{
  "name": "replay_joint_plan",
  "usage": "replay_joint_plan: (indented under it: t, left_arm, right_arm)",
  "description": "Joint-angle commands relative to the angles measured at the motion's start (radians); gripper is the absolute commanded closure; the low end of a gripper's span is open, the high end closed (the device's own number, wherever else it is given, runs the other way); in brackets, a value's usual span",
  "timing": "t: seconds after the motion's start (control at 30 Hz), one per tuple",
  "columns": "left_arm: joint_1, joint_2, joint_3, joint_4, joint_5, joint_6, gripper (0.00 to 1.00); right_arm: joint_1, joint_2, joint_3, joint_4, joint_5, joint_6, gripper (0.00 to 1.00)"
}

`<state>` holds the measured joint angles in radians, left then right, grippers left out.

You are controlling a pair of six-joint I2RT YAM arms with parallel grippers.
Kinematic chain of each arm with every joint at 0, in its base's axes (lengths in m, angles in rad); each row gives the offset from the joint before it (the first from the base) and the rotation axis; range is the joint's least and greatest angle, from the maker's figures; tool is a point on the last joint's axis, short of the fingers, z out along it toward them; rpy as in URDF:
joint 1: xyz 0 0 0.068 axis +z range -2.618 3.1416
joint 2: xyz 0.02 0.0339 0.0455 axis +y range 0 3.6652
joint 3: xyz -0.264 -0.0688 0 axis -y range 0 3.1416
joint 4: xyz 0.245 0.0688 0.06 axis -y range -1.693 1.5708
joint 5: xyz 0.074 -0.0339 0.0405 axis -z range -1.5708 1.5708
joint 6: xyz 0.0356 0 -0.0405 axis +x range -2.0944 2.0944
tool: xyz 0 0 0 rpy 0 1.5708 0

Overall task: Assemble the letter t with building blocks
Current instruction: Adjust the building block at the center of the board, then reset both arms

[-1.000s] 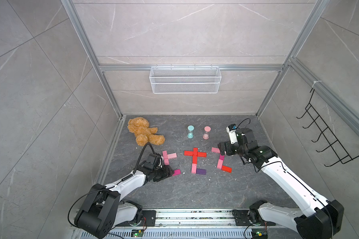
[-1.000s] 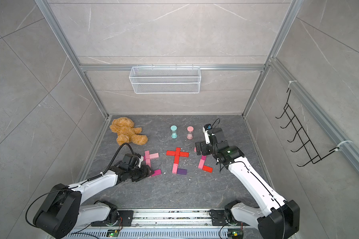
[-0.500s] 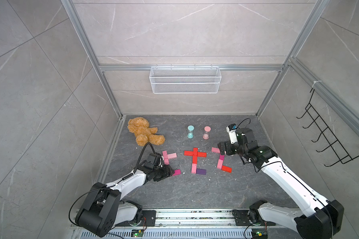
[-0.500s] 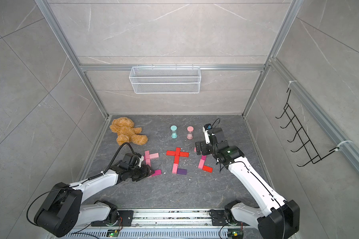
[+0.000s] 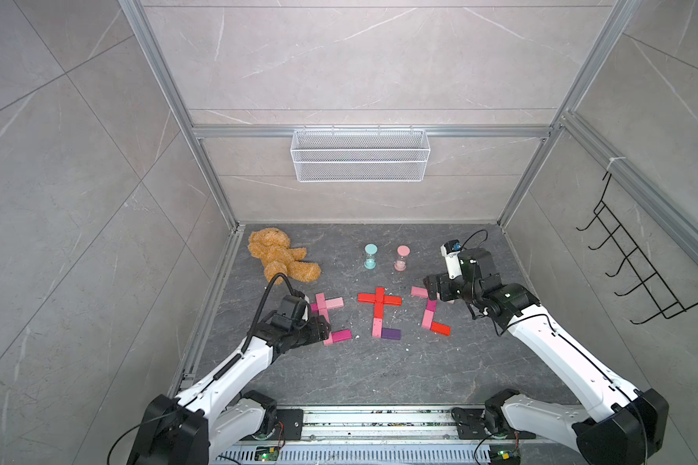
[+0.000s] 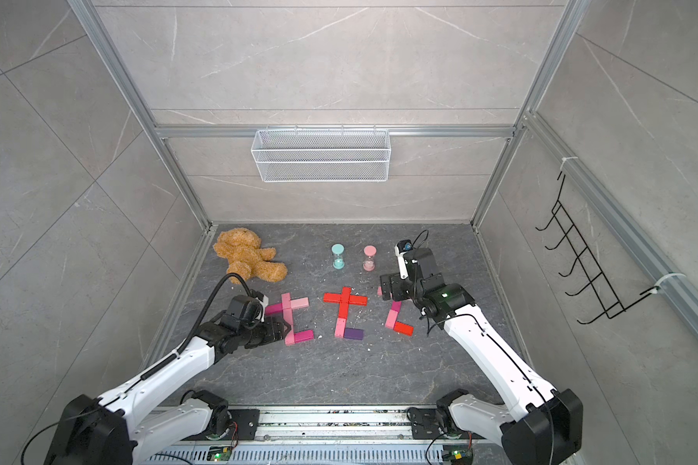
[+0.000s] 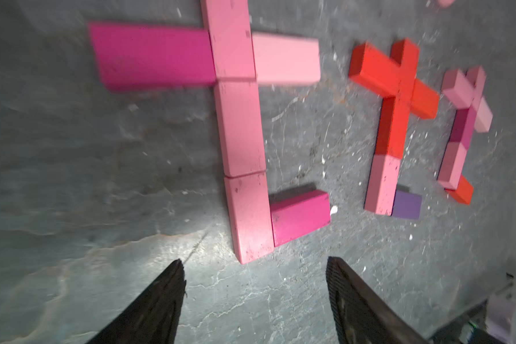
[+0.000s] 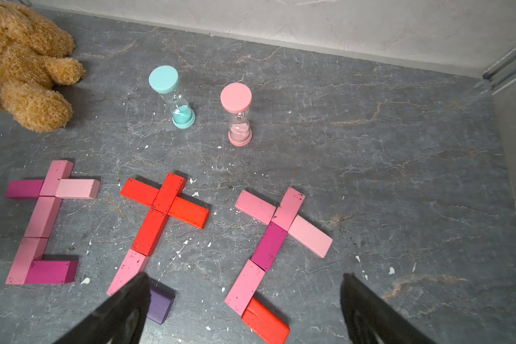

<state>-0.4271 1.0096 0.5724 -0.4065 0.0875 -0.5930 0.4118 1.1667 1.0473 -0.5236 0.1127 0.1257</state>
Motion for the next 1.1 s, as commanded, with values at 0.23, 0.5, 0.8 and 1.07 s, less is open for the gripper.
replay_joint_plan:
  t: [0.23,0.5,0.8,1.07]
  left_arm:
    - [0.064,-0.317,-0.15,0.145,-0.52,0.112,0.07]
    - [0.132,-0.277,-0.204,0.379,-0.66,0.423,0.03]
    - [0.245,0.142,-0.314,1.041,-0.57,0.597,0.02]
    - [0.337,0.431,-0.273,1.337,-0.424,0.64,0.01]
  right_arm:
    - [0.0,0.061,-0.18,0.303,0.294,0.039,0.0]
    - [-0.008,0.142,-0.441,0.765,0.486,-0.07,0.0]
    - [-0.03,0.328,-0.609,1.303,0.518,-0.255,0.0]
    - [-0.219,0.299,-0.713,1.444,0.336,-0.105,0.0]
